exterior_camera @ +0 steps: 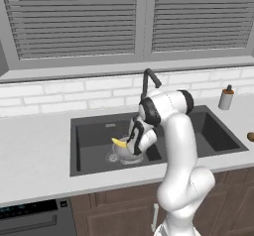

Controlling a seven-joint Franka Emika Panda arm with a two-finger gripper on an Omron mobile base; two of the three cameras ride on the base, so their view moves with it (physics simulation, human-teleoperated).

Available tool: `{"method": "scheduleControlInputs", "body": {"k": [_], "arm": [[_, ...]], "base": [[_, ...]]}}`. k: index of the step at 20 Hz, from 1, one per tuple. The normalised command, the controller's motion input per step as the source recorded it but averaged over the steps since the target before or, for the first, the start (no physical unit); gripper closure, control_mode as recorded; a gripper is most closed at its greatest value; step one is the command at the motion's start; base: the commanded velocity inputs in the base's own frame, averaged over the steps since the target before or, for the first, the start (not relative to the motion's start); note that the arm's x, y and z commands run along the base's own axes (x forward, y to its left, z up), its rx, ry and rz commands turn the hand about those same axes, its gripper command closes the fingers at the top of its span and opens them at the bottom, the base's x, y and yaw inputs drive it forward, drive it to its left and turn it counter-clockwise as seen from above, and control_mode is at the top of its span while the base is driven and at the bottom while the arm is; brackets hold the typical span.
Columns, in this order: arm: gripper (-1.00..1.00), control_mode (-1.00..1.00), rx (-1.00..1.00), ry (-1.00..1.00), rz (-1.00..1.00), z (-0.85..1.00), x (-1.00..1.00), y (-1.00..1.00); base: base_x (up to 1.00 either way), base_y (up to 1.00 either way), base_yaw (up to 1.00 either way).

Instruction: Put the colander in the sink, put the kiwi, banana, tangerine in the colander, and turn on the sink faucet and pour water over the colander.

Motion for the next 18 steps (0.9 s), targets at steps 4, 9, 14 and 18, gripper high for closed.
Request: {"method": "scheduleControlInputs", "body": {"k": [4, 9, 14, 18], "arm": [[-1.00, -1.00, 0.05, -0.27, -0.12, 0.52, -0.32, 0.00], [-1.00, -1.00, 0.02, -0.26, -0.12, 0.63, -0.48, 0.00], [-1.00, -1.00, 0.01, -0.25, -0.08, 0.65, -0.69, 0.00], [-1.00, -1.00, 0.04, -0.30, -0.04, 0.89, -0.94, 0.00]], "base": [[0.00, 0.00, 0.00], [0.00, 0.00, 0.00], [0.00, 0.00, 0.00], [0.00, 0.00, 0.00]]}}
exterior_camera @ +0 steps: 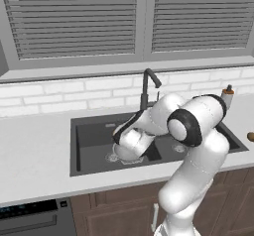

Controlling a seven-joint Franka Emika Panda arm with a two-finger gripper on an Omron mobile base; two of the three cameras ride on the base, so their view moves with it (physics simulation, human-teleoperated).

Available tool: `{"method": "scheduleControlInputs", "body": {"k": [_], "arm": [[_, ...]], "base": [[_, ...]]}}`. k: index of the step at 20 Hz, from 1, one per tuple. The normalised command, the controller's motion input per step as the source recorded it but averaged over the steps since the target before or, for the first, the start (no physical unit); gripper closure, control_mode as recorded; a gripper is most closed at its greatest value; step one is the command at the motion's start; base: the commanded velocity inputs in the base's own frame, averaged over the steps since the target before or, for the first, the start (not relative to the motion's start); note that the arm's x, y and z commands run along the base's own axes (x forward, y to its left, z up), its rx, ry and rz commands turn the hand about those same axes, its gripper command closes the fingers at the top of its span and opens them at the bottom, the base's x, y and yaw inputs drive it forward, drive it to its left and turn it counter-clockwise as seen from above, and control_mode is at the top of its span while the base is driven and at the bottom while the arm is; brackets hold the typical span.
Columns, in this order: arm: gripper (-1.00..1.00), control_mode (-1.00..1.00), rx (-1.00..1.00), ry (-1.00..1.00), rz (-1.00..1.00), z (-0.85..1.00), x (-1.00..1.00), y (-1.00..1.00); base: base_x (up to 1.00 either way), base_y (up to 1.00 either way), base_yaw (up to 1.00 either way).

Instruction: Put the colander in the sink, put the kiwi, banana, tangerine in the colander, and turn on the sink faucet and pour water over the colander.

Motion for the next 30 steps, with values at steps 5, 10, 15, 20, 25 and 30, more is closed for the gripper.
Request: {"method": "scheduleControlInputs", "body": {"k": [5, 10, 15, 20, 25, 30], "arm": [[-1.00, -1.00, 0.13, -0.12, -0.03, 0.99, -0.72, 0.00], [-1.00, -1.00, 0.13, 0.03, 0.00, 1.00, -0.44, 0.00], [-1.00, -1.00, 0.14, 0.15, 0.00, 1.00, -0.49, 0.00], [-1.00, -1.00, 0.07, 0.25, 0.01, 1.00, -0.16, 0.00], [-1.00, -1.00, 0.00, 0.05, 0.03, 0.99, -0.13, 0.00], [-1.00, -1.00, 0.00, -0.23, 0.00, 0.44, -0.95, 0.00]], "base": [[0.00, 0.00, 0.00], [0.00, 0.00, 0.00], [0.00, 0.00, 0.00], [0.00, 0.00, 0.00], [0.00, 0.00, 0.00], [0.00, 0.00, 0.00]]}}
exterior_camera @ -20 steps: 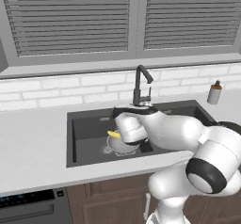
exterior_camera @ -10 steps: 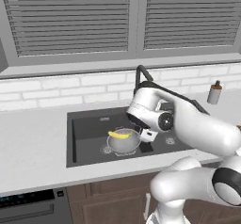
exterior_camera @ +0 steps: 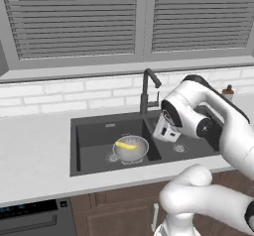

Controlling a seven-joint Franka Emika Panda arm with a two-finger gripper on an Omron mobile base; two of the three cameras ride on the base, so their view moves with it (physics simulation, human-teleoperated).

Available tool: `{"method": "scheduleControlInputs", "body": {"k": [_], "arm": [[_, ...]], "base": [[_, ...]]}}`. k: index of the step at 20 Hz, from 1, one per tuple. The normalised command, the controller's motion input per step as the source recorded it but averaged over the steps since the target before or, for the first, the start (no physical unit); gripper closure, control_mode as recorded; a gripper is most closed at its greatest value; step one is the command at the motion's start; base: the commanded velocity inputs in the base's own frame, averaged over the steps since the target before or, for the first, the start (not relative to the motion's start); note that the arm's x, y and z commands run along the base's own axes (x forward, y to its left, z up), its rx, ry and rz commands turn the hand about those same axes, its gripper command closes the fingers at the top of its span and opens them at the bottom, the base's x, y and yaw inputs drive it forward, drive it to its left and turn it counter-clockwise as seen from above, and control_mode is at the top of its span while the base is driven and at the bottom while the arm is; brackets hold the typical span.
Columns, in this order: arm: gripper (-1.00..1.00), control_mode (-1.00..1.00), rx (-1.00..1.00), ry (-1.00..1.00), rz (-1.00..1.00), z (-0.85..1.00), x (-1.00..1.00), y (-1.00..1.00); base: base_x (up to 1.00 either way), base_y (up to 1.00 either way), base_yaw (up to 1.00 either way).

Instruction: Put the colander in the sink, put the kiwi, banana, tangerine in the colander, and turn on the sink faucet and pour water over the colander.

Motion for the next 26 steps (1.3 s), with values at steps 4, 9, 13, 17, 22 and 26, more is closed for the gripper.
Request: {"method": "scheduleControlInputs", "body": {"k": [4, 9, 13, 17, 22, 26], "arm": [[-1.00, -1.00, 0.00, -0.44, 0.00, 0.55, -0.63, -0.04], [-1.00, -1.00, 0.01, -0.56, 0.00, 0.49, -0.34, -0.43], [-1.00, -1.00, 0.04, -0.31, 0.00, 0.66, -0.31, -0.57], [-1.00, -1.00, 0.00, -0.18, 0.04, 0.57, -0.27, -0.67], [-1.00, -1.00, -0.03, -0.09, 0.12, 0.24, -0.17, -0.79], [-1.00, -1.00, -0.13, -0.06, 0.15, 0.01, -0.17, -0.78]], "base": [[0.00, 0.00, 0.00], [0.00, 0.00, 0.00], [0.00, 0.00, 0.00], [0.00, 0.00, 0.00], [0.00, 0.00, 0.00], [0.00, 0.00, 0.00]]}}
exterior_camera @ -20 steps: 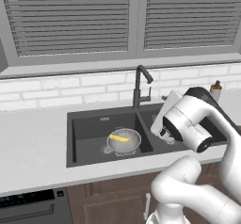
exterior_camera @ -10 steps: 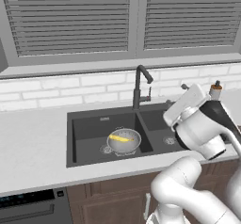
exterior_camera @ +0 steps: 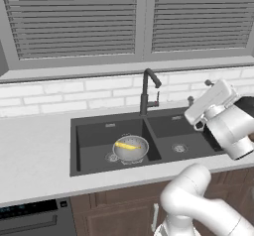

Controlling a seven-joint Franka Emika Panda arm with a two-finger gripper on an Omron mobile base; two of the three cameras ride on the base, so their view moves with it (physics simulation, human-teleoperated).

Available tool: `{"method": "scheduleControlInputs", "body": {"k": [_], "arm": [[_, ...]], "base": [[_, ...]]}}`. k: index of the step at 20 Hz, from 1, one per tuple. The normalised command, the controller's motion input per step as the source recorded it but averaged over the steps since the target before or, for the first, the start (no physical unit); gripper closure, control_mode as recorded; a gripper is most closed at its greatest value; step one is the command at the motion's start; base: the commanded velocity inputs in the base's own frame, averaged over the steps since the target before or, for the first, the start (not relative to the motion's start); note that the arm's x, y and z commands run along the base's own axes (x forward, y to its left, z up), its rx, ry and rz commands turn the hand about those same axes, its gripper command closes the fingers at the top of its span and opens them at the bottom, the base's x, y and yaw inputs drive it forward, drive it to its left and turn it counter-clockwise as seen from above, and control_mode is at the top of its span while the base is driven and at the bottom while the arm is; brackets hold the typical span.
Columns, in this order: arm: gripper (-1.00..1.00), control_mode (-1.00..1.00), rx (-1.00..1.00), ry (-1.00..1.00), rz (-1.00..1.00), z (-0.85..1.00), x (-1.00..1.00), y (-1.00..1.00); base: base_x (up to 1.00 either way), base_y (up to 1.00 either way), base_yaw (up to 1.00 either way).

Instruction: Put the colander in the sink, put the kiwi, banana, tangerine in the colander, and turn on the sink faucet and pour water over the colander.

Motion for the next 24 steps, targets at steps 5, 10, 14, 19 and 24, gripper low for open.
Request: {"method": "scheduleControlInputs", "body": {"k": [5, 10, 14, 19, 24], "arm": [[-1.00, -1.00, -0.21, -0.03, 0.16, -0.04, -0.03, -0.57], [-1.00, -1.00, -0.28, -0.12, 0.16, -0.05, -0.07, -0.58], [-1.00, -1.00, -0.10, -0.28, 0.08, -0.11, -0.38, -0.85], [-1.00, -1.00, 0.00, -0.26, -0.05, -0.29, -0.35, -0.49], [-1.00, -1.00, 0.06, -0.03, -0.21, -0.44, -0.17, -0.51]], "base": [[0.00, 0.00, 0.00], [0.00, 0.00, 0.00], [0.00, 0.00, 0.00], [0.00, 0.00, 0.00], [0.00, 0.00, 0.00]]}}
